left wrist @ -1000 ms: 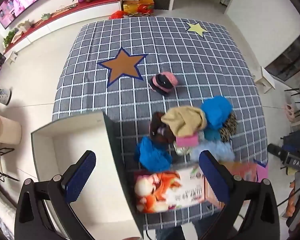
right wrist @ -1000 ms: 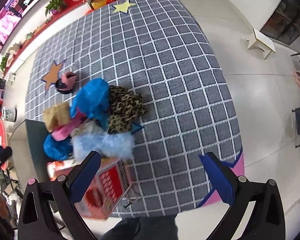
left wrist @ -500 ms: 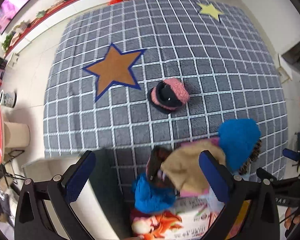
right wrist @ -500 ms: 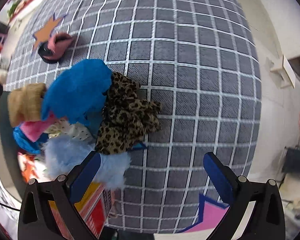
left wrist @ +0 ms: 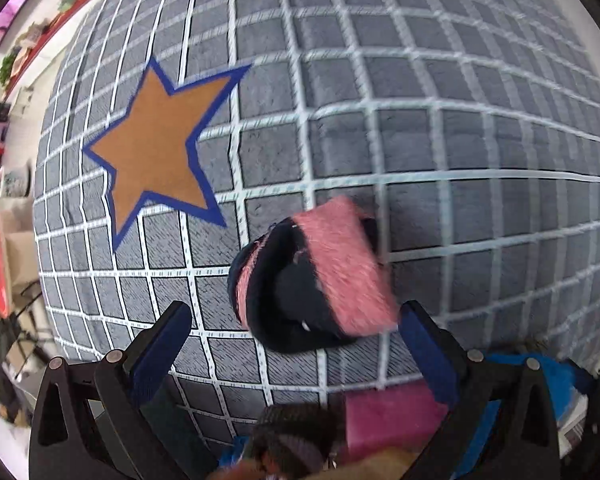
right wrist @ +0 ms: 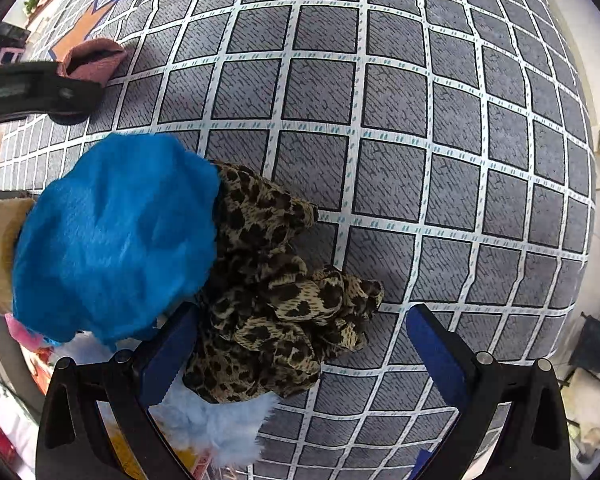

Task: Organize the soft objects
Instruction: 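Grasp the leopard-print scarf with the right tool while the left tool grasps the black-pink knit hat, then carry the scarf and knit hat over the white box with both tools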

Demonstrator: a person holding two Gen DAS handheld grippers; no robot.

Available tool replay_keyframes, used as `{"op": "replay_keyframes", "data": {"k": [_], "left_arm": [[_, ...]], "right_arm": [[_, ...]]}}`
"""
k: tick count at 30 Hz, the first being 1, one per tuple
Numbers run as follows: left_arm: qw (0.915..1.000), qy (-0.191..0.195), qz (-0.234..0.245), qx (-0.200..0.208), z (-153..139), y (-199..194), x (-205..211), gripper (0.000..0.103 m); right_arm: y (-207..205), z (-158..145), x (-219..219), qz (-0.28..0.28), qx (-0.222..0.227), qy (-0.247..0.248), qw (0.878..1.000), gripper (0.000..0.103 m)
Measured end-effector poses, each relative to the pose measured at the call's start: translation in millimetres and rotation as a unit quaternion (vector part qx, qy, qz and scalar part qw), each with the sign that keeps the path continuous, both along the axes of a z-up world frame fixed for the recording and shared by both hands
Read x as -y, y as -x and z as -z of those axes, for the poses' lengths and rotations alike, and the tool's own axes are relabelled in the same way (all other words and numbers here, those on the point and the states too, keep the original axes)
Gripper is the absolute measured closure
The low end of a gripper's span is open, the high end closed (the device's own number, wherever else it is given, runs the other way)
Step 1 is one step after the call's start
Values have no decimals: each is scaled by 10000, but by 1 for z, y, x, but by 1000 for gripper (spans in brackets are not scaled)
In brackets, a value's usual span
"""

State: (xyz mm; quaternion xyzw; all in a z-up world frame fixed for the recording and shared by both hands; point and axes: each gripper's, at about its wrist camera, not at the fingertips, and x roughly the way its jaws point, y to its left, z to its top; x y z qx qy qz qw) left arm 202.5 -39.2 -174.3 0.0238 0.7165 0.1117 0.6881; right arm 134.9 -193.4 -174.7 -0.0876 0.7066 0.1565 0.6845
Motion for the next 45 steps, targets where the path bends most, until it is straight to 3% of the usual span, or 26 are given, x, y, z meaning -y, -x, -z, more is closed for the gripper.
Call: {"op": "replay_keyframes", "data": {"k": [1, 2, 5, 6, 7, 8, 10, 13, 19, 23, 27, 31, 35, 45], "left_arm": [[10000, -2, -29, -60, 7, -1, 0, 1], [9984, -540, 65, 122, 12, -2, -2, 2], [9988, -428, -31, 247, 22, -19, -12, 5], [9990, -381, -42, 214, 27, -20, -14, 8], [9992, -304, -30, 240, 30, -25, -18, 15], [9995, -190, -19, 262, 31, -26, -23, 20], [9998, 199, -54, 45, 36, -30, -21, 43], [9993, 305, -81, 208, 36, -27, -36, 61], [9973, 158, 23, 723, 5, -1, -38, 65], [9959, 396, 121, 798, -35, 17, -10, 65], [9926, 334, 154, 1157, -81, 31, -6, 65], [9898, 300, 143, 1386, -127, 77, 14, 65], [9875, 100, 240, 1556, -138, 110, 18, 65], [9880, 136, 189, 1527, -152, 197, 38, 65]], "right_arm": [[-2, 1, 1, -2, -13, -19, 10000, 5], [-1, 3, 0, -11, -52, -133, 9999, 9], [1, 1, 11, 4, -205, -512, 9985, 43], [2, 1, 12, 12, -202, -520, 9984, 62], [1, -1, 13, 40, -186, -493, 9986, 67], [-1, -2, 18, 159, -179, -601, 9979, 67], [-7, -7, 34, 412, -285, -973, 9940, 67], [-8, -13, 53, 570, -212, -1120, 9919, 67], [-9, -30, 82, 754, -66, -1230, 9895, 67], [4, -51, 92, 793, -26, -1273, 9887, 67], [10, -63, 102, 782, 15, -1303, 9884, 67], [22, -77, 116, 824, 50, -1382, 9870, 67], [26, -88, 121, 776, 160, -1404, 9869, 67], [41, -104, 120, 741, 411, -1316, 9877, 67]]}}
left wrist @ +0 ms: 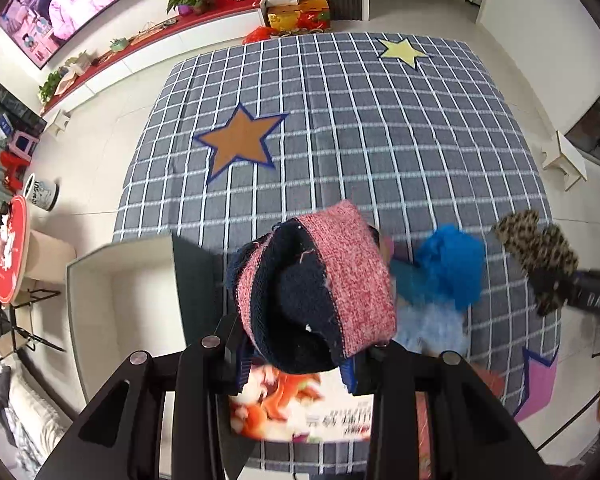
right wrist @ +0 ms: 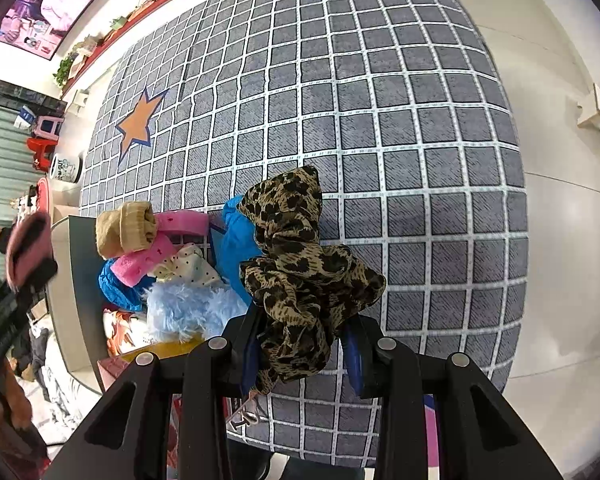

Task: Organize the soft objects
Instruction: 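Carry the scarf and knit hat over the white box with both tools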

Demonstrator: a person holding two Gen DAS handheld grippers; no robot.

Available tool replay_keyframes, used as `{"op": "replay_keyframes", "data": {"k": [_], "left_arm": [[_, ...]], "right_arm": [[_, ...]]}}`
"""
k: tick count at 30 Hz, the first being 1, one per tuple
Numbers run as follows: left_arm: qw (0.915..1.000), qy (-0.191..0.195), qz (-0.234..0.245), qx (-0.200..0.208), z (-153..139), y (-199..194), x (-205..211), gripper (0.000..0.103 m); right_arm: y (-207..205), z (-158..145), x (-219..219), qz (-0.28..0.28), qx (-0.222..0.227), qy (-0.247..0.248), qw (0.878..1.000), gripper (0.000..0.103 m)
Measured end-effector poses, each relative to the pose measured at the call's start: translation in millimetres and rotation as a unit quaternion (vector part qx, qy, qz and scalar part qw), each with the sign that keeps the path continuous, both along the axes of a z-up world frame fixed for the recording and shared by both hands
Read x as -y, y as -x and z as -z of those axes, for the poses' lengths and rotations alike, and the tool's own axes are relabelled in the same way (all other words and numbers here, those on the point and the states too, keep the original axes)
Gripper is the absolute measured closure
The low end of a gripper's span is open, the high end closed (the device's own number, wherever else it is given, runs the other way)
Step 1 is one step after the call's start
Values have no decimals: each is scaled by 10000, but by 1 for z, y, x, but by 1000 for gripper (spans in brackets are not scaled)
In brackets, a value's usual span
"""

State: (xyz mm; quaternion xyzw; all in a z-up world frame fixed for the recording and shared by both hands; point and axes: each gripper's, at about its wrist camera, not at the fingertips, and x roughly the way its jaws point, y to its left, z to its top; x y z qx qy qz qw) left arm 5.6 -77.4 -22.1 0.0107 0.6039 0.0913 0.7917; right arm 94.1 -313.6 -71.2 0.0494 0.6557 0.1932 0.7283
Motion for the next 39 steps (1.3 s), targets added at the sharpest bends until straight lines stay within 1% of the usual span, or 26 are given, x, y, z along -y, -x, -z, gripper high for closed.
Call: {"op": "replay_keyframes", "data": {"k": [3, 7, 9, 12, 16, 20, 22, 24, 27, 30, 33, 39], "left_arm": [[10000, 72, 55, 35, 0, 21, 2, 65], [9994, 165, 285, 108, 3, 46, 3, 65], [9984, 328, 438, 139, 5, 60, 1, 65], [9969, 421, 621, 224, 0, 83, -6, 65], [9958, 384, 714, 429, -20, 108, -23, 65], [9957, 167, 685, 596, -39, 125, -41, 65], [9961, 63, 585, 661, -48, 135, -54, 65], [9965, -62, 467, 686, -51, 143, -65, 65], [9966, -289, 269, 727, -55, 155, -80, 65], [9968, -151, -65, 782, -60, 167, -101, 65], [9955, -131, -397, 853, -64, 176, -119, 65], [9899, -63, -1073, 925, -65, 194, -149, 65]], "right_arm": [[14, -4, 2, 107, 20, 18, 9999, 67], [39, -4, 3, 295, 62, 84, 9995, 67], [60, -6, 4, 526, 94, 146, 9985, 67], [91, -13, 5, 840, 86, 153, 9963, 67], [128, -25, -6, 950, 183, 190, 9951, 67], [158, -48, -26, 1005, 391, 26, 9942, 67], [166, -59, -38, 912, 546, 18, 9943, 67], [173, -72, -55, 742, 727, -5, 9946, 67], [176, -83, -76, 532, 875, -33, 9947, 67], [176, -94, -100, 235, 1029, -32, 9944, 67], [173, -105, -127, -168, 1179, -35, 9929, 67], [171, -122, -188, -1099, 1394, -84, 9841, 67]]}}
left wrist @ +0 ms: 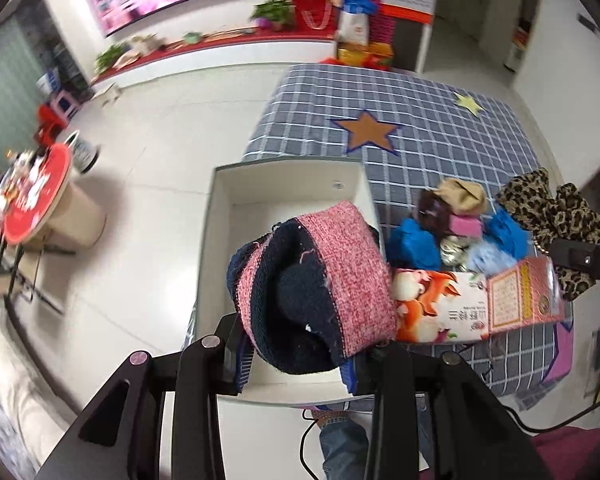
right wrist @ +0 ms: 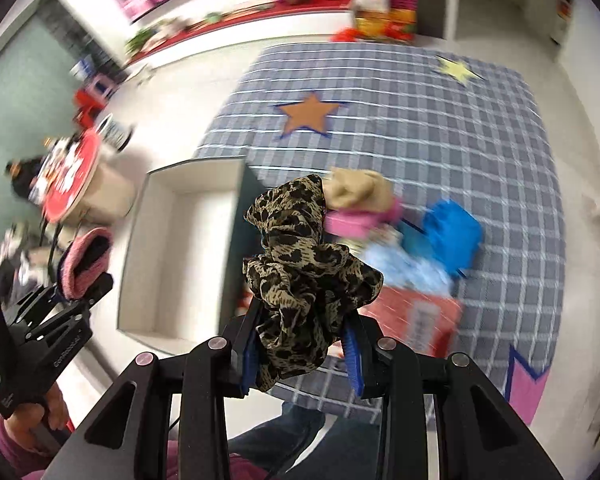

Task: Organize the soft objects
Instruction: 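Carry the scarf and knit hat over the white box with both tools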

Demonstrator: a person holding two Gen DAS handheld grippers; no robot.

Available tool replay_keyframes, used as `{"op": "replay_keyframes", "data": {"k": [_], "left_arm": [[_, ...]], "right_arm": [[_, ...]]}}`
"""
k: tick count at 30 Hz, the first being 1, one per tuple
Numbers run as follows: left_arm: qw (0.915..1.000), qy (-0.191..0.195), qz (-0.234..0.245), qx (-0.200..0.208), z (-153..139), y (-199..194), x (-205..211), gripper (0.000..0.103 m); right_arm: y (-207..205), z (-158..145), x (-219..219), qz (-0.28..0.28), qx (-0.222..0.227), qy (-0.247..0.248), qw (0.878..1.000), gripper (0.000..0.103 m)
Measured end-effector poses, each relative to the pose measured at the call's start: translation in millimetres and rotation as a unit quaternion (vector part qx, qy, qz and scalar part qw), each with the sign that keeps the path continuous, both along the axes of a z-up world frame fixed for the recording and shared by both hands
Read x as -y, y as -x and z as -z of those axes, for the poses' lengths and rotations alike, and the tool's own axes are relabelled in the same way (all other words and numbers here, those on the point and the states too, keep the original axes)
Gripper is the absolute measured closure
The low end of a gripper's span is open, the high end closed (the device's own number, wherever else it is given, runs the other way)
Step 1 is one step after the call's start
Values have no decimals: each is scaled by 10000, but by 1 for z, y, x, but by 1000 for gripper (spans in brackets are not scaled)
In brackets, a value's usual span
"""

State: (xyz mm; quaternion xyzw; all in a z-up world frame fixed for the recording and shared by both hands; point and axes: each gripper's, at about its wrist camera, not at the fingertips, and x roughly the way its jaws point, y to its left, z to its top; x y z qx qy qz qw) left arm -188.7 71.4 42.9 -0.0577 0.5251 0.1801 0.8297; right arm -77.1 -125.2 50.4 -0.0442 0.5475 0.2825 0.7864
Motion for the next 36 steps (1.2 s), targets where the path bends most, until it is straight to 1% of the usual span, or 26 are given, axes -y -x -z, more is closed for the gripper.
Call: {"op": "replay_keyframes", "data": {"k": [1, 3, 6, 10, 13, 17, 22, 29, 36], "left_arm": [[9997, 153, -144, -80, 1, 2, -3, 65], [9990, 239, -376, -90, 4, 9, -12, 65], [9974, 319, -630, -117, 8, 17, -20, 65], [9960, 367, -769, -248, 14, 22, -24, 65], [9954, 390, -803, -341, 18, 22, -23, 65], [9955, 356, -781, -406, 20, 21, -23, 65], [9948, 362, -819, -491, 24, 20, -27, 65], [9941, 364, -852, -566, 27, 22, -31, 65], [9939, 360, -821, -647, 30, 21, -34, 65]], "right_arm": [[1, -1, -8, -129, 13, 9, 9999, 67], [4, -3, -31, -476, 30, 42, 9989, 67], [7, -1, -59, -853, -1, 65, 9963, 67], [10, 5, -88, -1160, -141, 36, 9931, 67], [16, 9, -100, -1263, -258, -22, 9917, 67], [28, 20, -110, -1509, -296, 104, 9880, 67], [32, 25, -116, -1626, -357, 155, 9859, 67], [33, 29, -122, -1637, -475, 160, 9852, 67], [34, 31, -128, -1680, -481, 183, 9844, 67]]}}
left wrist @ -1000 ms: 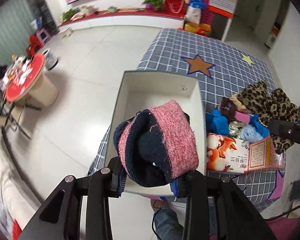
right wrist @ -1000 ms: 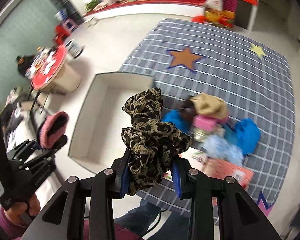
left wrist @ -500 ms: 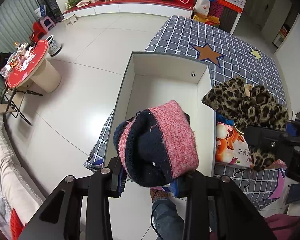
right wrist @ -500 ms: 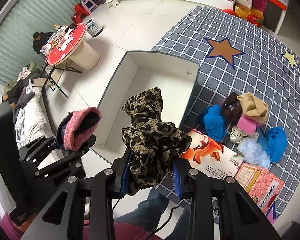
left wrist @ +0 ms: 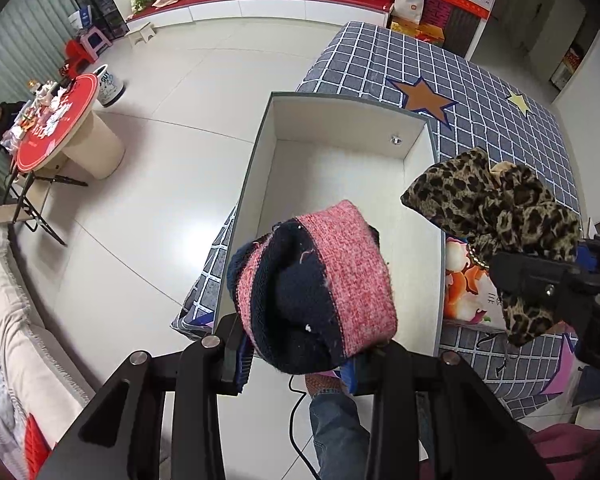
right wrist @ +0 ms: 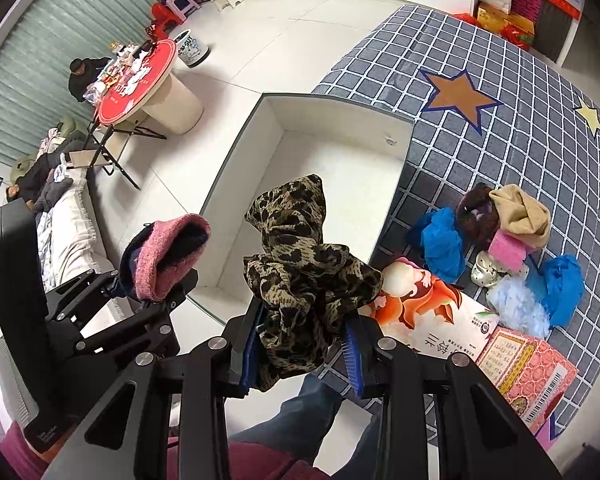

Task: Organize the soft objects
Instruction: 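Carry the scarf and knit hat over the white box with both tools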

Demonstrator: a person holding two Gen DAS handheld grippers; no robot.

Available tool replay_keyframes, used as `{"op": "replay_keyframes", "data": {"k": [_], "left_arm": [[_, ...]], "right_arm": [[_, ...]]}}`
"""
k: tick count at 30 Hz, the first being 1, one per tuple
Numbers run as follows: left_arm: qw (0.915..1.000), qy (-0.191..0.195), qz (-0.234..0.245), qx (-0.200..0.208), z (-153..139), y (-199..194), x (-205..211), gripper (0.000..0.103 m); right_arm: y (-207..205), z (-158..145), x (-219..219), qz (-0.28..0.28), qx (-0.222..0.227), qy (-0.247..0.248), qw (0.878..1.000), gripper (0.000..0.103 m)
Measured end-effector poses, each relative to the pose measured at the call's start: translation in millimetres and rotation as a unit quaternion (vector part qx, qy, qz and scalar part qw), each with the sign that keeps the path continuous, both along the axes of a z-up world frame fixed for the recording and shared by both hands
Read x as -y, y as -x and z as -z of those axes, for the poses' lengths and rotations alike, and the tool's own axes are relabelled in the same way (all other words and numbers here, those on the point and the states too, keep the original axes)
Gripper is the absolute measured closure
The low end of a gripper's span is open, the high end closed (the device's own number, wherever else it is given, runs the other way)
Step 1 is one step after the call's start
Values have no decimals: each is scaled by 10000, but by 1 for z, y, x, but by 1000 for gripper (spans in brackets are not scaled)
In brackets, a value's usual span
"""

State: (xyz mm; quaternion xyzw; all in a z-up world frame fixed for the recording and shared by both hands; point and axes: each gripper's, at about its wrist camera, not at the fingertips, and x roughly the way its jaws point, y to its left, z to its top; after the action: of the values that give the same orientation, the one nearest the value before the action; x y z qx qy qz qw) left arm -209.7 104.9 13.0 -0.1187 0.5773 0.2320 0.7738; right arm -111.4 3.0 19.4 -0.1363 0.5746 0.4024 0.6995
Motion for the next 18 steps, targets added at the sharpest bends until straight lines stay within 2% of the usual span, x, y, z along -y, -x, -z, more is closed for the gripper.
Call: {"op": "replay_keyframes", "data": {"k": [18], "left_arm": [[9997, 111, -115, -159, 8, 2, -15, 64]], "right_arm": [[0, 5, -20, -165, -79, 113, 9998, 67]]}}
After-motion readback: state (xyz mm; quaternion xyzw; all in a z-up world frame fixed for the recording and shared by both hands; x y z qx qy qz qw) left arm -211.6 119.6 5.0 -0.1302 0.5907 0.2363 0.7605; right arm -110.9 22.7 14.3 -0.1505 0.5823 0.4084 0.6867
